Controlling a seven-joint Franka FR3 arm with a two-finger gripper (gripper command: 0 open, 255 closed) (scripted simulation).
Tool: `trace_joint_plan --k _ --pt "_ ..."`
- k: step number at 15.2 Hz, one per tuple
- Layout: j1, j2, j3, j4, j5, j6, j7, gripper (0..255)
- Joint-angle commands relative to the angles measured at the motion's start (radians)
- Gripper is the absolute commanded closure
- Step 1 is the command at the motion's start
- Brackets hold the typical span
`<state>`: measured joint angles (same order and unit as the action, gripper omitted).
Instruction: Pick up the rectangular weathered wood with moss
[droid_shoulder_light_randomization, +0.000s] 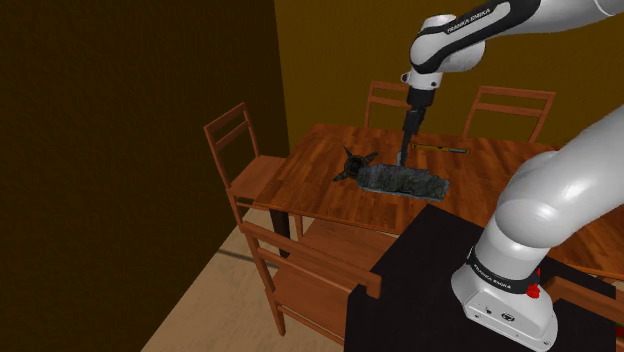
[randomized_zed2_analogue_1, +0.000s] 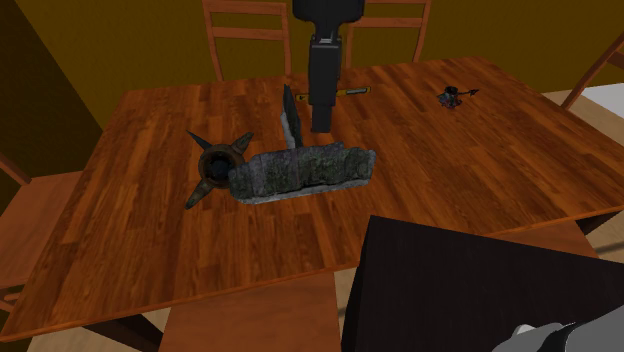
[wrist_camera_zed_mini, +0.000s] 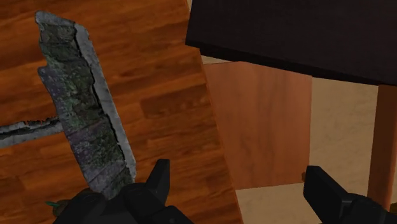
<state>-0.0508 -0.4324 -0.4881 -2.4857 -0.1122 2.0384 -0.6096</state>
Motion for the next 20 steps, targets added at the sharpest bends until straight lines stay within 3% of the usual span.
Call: trace_joint_plan --k 1,5,10,15,20 --pt "0.013 0.072 -0.045 0.018 0.018 0.052 -0.067 0" --pt "0.041 0.238 -0.135 0.073 0.101 0.144 -0.228 0" --pt "0.051 0.485 -0.203 0.181 0.299 0.215 -0.475 0" --pt "-0.037 0.736 -0.164 0.332 0.509 0.224 -0.702 0" --pt "-0.161 0.953 -0.083 0.516 0.637 0.203 -0.846 0"
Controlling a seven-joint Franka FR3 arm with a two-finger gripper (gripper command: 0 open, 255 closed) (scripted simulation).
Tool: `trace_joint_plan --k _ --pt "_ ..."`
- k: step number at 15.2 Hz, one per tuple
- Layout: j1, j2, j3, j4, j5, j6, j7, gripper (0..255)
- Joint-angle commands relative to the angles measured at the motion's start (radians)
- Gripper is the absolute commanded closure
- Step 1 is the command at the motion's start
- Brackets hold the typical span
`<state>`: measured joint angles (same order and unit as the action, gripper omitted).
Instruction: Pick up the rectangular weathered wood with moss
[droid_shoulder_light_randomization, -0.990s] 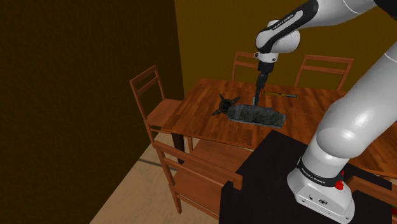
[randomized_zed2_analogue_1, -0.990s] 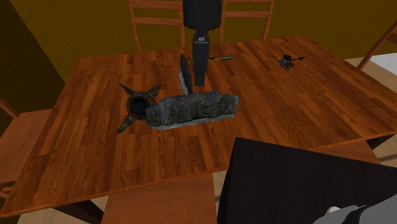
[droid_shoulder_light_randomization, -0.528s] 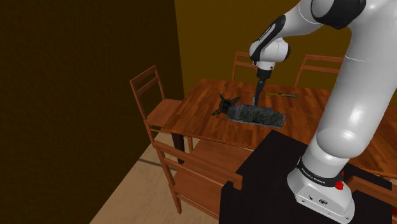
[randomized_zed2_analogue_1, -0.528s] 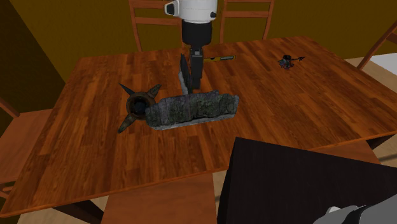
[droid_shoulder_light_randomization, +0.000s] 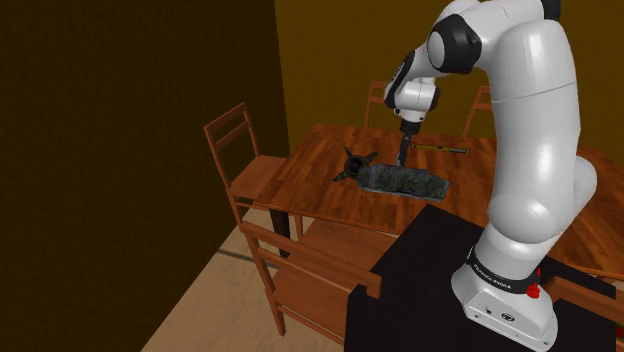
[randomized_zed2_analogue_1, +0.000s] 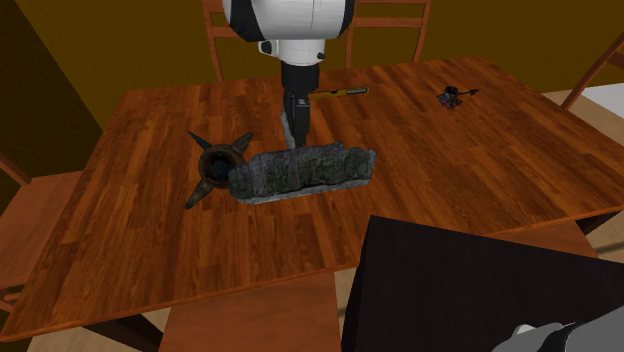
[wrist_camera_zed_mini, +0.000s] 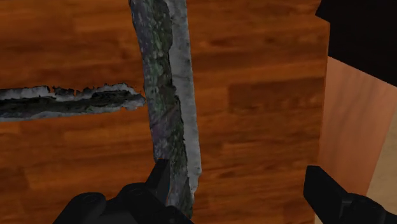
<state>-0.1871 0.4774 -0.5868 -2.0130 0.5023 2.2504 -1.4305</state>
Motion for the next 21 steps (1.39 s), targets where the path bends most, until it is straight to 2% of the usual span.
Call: trace_joint_plan --k 1,6,15,16,21 --pt "-0.049 0.085 0.032 0.084 0.04 -0.014 -0.046 0" --pt "-0.155 0.275 0.098 0.295 0.093 -0.051 -0.112 0" --pt "-0.179 0.351 0.131 0.318 0.129 0.0 -0.136 0" --pt "-0.179 0.35 0.13 0.318 0.129 -0.001 -0.135 255" --pt "-0.179 0.35 0.13 0.318 0.129 -0.002 -0.135 255"
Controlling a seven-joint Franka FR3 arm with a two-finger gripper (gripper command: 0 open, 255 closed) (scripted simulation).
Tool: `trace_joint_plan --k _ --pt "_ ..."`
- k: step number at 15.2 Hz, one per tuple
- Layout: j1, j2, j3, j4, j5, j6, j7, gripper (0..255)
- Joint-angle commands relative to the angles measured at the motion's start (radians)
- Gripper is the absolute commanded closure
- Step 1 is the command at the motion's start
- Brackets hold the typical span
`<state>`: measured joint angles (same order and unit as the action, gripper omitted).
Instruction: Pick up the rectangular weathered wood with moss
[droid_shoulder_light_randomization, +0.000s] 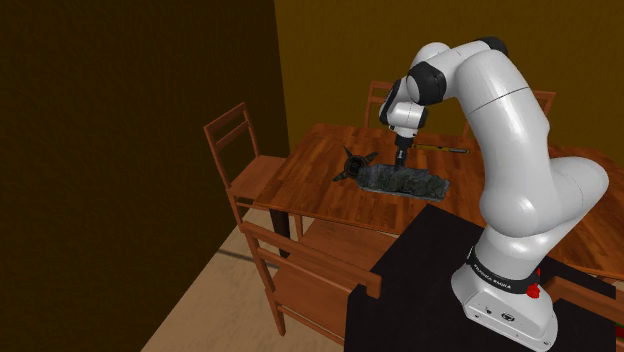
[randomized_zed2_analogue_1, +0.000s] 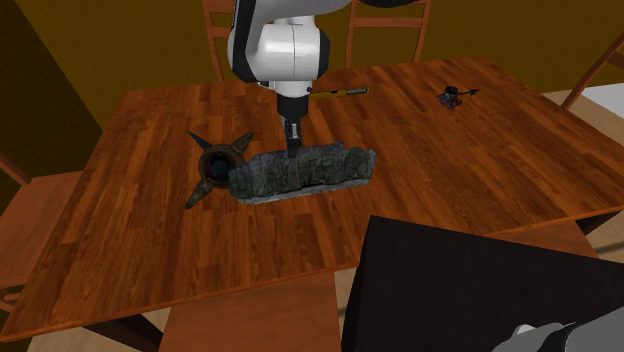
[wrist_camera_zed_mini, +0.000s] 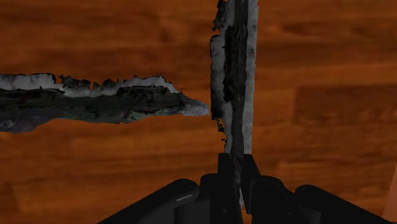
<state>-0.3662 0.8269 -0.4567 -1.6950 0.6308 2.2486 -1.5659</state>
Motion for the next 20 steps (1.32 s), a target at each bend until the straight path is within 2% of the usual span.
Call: trace_joint_plan --k 1,4,20 --pt "0.0 0.0 0.0 0.0 0.0 0.0 0.0 255" --pt "0.0 0.002 0.001 0.0 0.001 0.002 0.0 255" --pt "0.045 -0.146 -0.064 -0.033 -0.075 -0.106 0.051 255"
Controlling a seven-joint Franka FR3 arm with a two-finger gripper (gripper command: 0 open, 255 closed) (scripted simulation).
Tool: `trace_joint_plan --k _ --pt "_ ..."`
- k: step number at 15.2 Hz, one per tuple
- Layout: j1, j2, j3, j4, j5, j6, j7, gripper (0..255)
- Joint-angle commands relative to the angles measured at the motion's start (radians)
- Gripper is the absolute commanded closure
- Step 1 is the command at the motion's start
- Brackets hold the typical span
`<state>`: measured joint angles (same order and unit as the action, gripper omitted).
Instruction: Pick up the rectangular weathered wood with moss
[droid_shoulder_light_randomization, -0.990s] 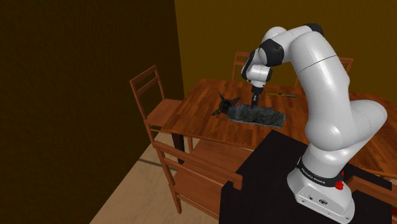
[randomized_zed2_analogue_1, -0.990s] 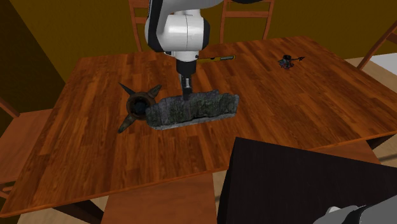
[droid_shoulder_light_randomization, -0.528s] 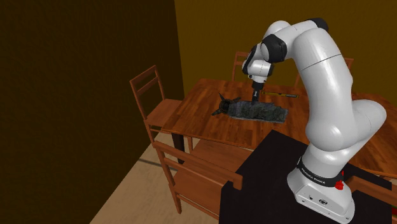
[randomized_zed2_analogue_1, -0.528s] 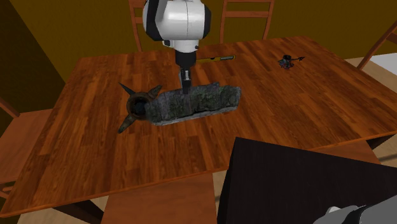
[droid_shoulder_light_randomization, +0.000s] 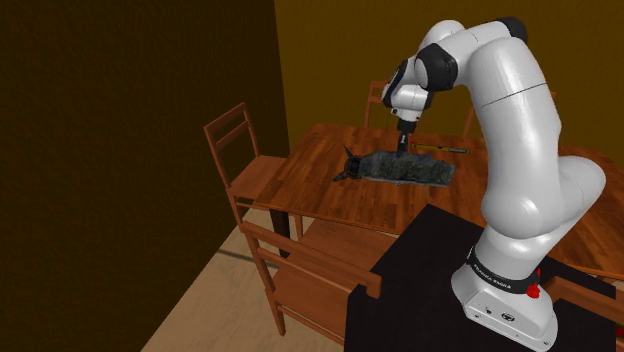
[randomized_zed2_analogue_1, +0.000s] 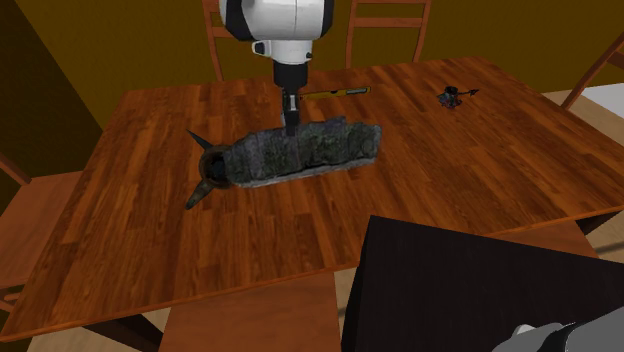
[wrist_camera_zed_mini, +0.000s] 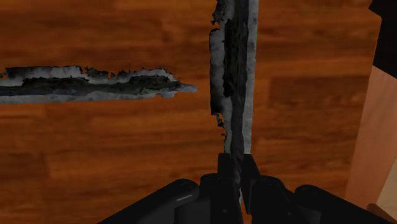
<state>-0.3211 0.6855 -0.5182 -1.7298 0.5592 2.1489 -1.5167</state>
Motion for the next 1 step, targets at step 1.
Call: trace_joint_plan --k 1 --pt "0.0 -0.004 -0.003 0.002 -0.003 -0.006 0.002 255"
